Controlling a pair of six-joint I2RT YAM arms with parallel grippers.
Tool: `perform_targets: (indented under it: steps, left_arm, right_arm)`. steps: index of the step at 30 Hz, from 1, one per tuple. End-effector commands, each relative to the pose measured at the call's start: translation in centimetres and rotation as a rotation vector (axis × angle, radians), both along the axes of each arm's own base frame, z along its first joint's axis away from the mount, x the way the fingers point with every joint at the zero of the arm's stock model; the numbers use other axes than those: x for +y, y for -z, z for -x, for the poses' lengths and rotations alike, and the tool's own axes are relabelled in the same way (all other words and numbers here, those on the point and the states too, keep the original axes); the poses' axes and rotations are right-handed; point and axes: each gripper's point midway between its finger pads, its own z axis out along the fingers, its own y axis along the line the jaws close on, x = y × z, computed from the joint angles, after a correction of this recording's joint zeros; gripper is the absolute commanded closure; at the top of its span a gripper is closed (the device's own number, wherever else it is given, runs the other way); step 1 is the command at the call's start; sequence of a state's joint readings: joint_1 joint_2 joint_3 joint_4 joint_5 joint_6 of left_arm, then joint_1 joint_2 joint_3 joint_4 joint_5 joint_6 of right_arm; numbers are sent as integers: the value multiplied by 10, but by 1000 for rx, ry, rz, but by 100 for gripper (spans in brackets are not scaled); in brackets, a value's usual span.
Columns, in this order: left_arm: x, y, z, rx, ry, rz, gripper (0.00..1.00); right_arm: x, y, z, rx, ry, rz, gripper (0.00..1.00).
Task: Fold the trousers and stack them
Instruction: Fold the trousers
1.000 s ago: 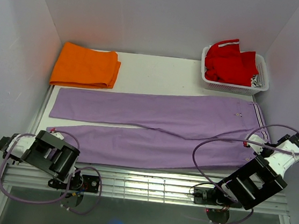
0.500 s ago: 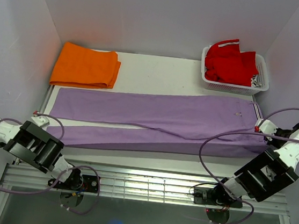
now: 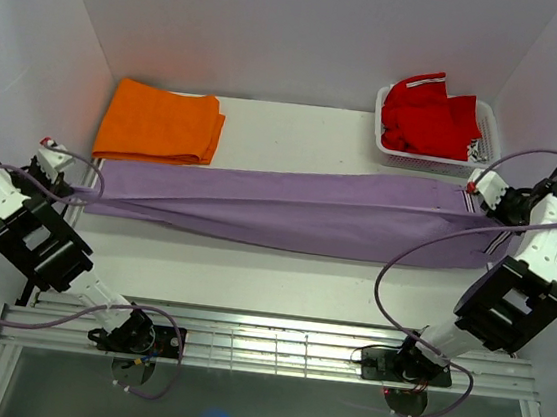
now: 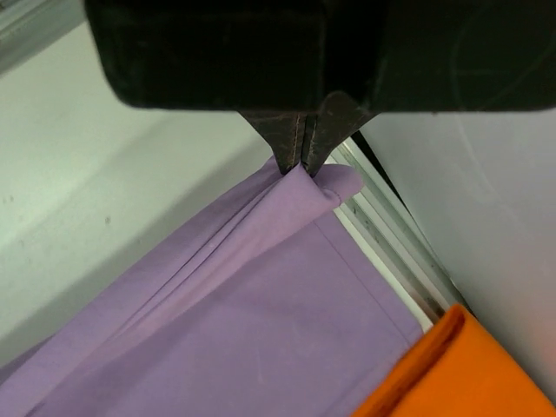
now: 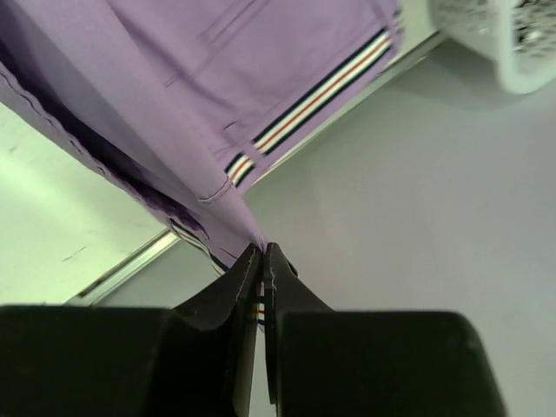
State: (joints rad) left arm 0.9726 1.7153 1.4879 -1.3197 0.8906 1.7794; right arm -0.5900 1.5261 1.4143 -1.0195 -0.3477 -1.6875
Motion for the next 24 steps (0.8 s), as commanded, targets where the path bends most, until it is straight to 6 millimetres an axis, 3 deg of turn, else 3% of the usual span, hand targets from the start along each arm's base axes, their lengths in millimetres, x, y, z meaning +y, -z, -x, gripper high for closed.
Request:
perform_targets:
  steps: [1,2,4,6,7,9,11,14,20,23,24]
  left_arm:
    - [20,-29,-52,-95,-109,40,100]
    - [20,-31,-68,-104,-109,37,100]
    - [28,-30,-89,-88,-144,58,100]
    - [21,-22,-112,-45,-166,89,100]
    - [26,-10,-122,-11,-180,83,100]
    - [14,7,-140,39,-183,95,100]
    - [8,37,-153,119,-214,99,100]
    - [11,66,-176,138,-247,54,100]
    - [24,107,-189,227,-388,25,100]
    - [26,113,-189,259,-446,38,100]
    - [29,113,-189,265,-473,31,90]
  right_arm:
    - [-17,-49,-58,-192,84,61,92]
    - [-17,-43,-67,-178,88,51,92]
    - [-12,-52,-88,-211,101,54,92]
    - [-8,-38,-104,-189,99,48,92]
    - [-4,-34,-114,-190,99,68,92]
    - [-4,-11,-126,-153,103,93,92]
    - [4,12,-145,-154,103,102,92]
    - [14,41,-165,-142,133,96,92]
    - [28,56,-201,-260,204,115,92]
    - [35,57,-207,-293,247,141,92]
    - [32,52,-209,-308,271,167,91]
